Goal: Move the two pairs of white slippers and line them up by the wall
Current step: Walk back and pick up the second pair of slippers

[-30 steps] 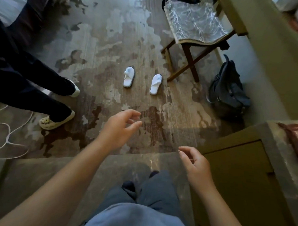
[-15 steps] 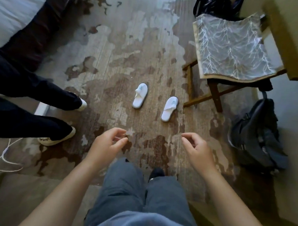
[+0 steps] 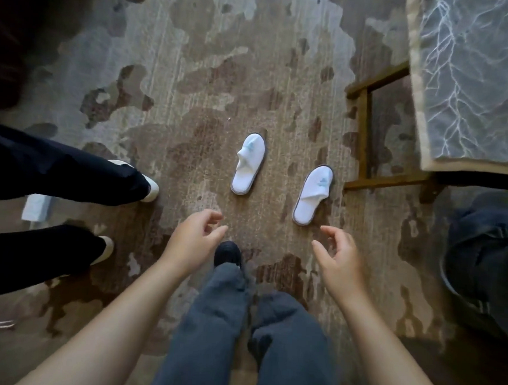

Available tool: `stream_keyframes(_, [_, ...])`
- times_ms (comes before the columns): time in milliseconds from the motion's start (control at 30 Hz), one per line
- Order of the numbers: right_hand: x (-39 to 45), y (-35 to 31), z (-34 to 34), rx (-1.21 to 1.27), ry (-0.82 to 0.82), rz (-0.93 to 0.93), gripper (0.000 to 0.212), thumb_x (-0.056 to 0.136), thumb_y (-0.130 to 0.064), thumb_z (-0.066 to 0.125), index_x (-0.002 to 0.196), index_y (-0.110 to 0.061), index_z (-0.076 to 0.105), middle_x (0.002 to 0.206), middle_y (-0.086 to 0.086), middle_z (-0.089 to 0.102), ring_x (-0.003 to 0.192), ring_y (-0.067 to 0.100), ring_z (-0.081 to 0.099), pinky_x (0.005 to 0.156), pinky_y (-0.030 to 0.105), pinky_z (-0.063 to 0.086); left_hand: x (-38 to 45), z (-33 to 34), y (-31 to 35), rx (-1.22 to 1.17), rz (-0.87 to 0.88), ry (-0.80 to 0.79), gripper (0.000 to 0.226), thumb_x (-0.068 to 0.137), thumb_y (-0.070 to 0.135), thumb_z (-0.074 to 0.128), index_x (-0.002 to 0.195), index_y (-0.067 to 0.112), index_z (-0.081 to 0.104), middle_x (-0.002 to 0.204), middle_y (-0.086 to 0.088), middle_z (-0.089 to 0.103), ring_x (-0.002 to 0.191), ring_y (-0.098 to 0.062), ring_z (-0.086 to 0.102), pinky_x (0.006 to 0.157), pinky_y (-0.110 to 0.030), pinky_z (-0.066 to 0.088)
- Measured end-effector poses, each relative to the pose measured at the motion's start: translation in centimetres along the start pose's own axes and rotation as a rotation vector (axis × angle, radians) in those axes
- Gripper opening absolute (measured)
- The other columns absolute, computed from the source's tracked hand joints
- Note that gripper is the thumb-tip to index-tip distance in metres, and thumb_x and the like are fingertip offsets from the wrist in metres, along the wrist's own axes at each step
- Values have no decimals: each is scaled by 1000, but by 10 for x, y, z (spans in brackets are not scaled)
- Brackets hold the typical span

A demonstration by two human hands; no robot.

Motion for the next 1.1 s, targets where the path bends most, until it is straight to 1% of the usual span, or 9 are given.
stream_keyframes(167, [120, 68, 66, -88, -6, 45, 39, 80, -12, 60, 116, -6, 50, 123, 18, 49, 114, 31, 46, 101, 45, 37, 146, 80, -35, 102, -1, -51, 41, 83, 27, 57, 121, 11, 48, 125, -13, 54, 111, -27, 52, 92, -36, 40])
stream_keyframes(300, [218, 155, 124, -172, 25, 93, 52, 78, -16, 62, 124, -4, 41, 130, 20, 40, 120, 34, 37, 101, 41, 31, 255, 150, -96, 134, -17, 18, 55, 80, 28, 61, 128, 10, 40, 135, -16, 45, 123, -31, 43, 99, -37, 34])
stream_keyframes(467, [318, 280, 195, -191, 97, 218, 77, 73, -21, 69, 134, -4, 24, 141, 24, 23, 128, 40, 25, 112, 44, 21, 375, 220, -186, 228, -49, 100, 72, 72, 32, 69, 130, 6, 35, 137, -22, 39, 126, -38, 35, 105, -46, 30])
stream_keyframes(567, [355, 337, 225, -269, 140, 303, 95, 68, -30, 74, 138, -10, 13, 147, 23, 10, 133, 41, 13, 112, 46, 15, 424, 247, -227, 271, -84, 156, 91, 69, 36, 72, 138, 10, 18, 148, -23, 18, 135, -39, 16, 113, -46, 17])
stream_keyframes(667, [378, 377, 241, -345, 177, 400, 109, 61, -41, 76, 139, -18, 4, 151, 19, -1, 135, 42, 6, 109, 56, 16, 455, 266, -257, 267, -133, 199, 106, 64, 42, 74, 141, 18, 6, 152, -22, 1, 139, -41, 2, 114, -49, 8])
stream_keyframes(767, [388, 396, 247, -369, 193, 457, 115, 57, -44, 78, 139, -20, 1, 151, 19, -1, 133, 45, 11, 106, 59, 20, 468, 275, -277, 276, -194, 192, 113, 60, 46, 75, 141, 21, -1, 152, -24, -2, 139, -41, 0, 113, -51, 6])
stream_keyframes(833, [389, 397, 247, -385, 197, 442, 114, 58, -41, 79, 139, -18, 3, 150, 22, 2, 130, 46, 16, 105, 57, 22, 469, 277, -279, 297, -194, 197, 114, 60, 45, 75, 141, 21, -1, 152, -24, 2, 139, -41, 4, 112, -52, 9])
stream_keyframes(967, [387, 389, 242, -429, 209, 366, 107, 60, -34, 79, 138, -15, 8, 146, 27, 11, 123, 46, 24, 103, 52, 26, 470, 280, -271, 337, -139, 223, 110, 60, 39, 77, 140, 19, 5, 148, -21, 17, 131, -39, 18, 106, -54, 21])
stream_keyframes(1100, [389, 357, 247, -396, 177, 206, 104, 58, -32, 78, 137, -12, 13, 141, 25, 22, 121, 42, 27, 100, 47, 23, 468, 278, -260, 326, -150, 227, 110, 53, 39, 79, 138, 14, 14, 135, -24, 32, 121, -40, 30, 100, -51, 29])
Point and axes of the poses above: each hand's wrist, its own x-axis towards the middle knuckle, its own z-axis out of the palm, y = z × x, the point moved 9 cm from there along x, towards the middle knuckle
